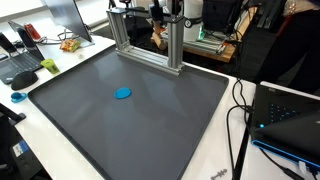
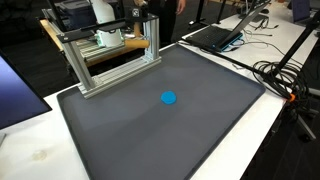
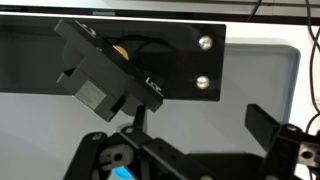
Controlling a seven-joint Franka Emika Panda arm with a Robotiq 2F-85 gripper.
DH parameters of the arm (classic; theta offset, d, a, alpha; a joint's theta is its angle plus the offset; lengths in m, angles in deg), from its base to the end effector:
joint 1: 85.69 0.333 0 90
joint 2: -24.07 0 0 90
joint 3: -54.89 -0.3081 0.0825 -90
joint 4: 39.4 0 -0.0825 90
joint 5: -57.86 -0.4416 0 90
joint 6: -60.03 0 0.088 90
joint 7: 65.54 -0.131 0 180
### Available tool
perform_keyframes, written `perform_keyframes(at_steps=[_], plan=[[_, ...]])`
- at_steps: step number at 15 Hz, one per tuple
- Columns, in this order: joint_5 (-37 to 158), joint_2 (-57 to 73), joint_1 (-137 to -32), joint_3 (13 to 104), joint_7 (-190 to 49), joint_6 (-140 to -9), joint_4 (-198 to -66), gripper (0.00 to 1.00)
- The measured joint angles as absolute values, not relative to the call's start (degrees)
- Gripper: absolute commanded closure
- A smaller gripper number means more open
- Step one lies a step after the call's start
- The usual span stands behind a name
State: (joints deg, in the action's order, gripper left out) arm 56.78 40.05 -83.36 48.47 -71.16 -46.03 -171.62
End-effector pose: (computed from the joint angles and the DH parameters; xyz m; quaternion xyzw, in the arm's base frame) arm 0.4847 0.0760 0.3853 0.9958 0.0203 -0.0880 0.0175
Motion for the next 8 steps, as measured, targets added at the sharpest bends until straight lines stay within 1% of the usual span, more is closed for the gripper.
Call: perform_keyframes(at_steps=[8], plan=[[56.76, 38.1, -83.08, 48.63, -67.54, -40.7, -170.83, 0.0]])
